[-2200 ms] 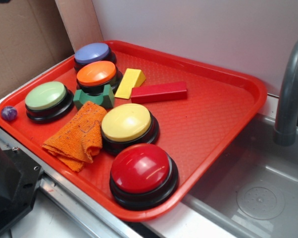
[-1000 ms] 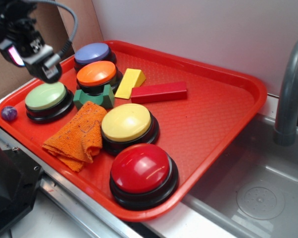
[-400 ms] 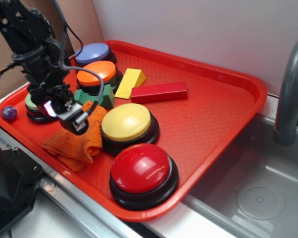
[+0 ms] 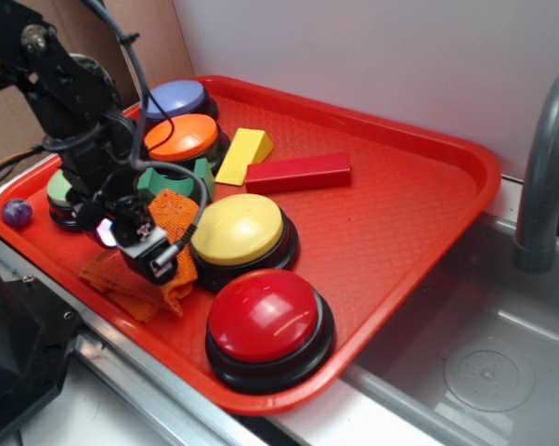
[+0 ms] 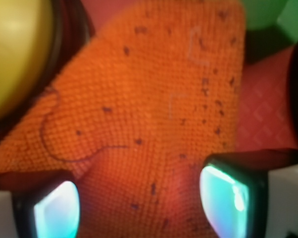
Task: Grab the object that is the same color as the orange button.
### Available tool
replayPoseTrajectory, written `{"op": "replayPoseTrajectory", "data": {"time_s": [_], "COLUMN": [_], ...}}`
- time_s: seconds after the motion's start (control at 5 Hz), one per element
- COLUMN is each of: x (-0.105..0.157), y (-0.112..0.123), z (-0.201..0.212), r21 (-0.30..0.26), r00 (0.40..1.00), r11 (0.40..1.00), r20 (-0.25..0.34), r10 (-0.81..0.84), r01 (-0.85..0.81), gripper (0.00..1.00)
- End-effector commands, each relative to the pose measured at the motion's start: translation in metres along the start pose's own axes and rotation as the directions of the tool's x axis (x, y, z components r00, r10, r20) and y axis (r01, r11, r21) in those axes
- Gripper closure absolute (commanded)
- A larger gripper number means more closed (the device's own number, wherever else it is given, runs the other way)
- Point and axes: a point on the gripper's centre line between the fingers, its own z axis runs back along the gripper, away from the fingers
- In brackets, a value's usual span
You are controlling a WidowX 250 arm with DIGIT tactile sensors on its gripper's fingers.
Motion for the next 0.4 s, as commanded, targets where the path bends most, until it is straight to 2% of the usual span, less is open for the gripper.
{"op": "replayPoseTrajectory", "data": {"time_s": [0.0, 0.2], "x": [-0.0002, -0.0007], "y": [0.0035, 0.0055], "z": [-0.0049, -0.0056], "r21": [0.031, 0.036], "r00": [1.000, 1.000], "r11": [1.000, 0.999], "r20": [-0.015, -0.017], "r10": [0.008, 0.023], "r01": [-0.007, -0.022], "gripper": [1.00, 1.00]}}
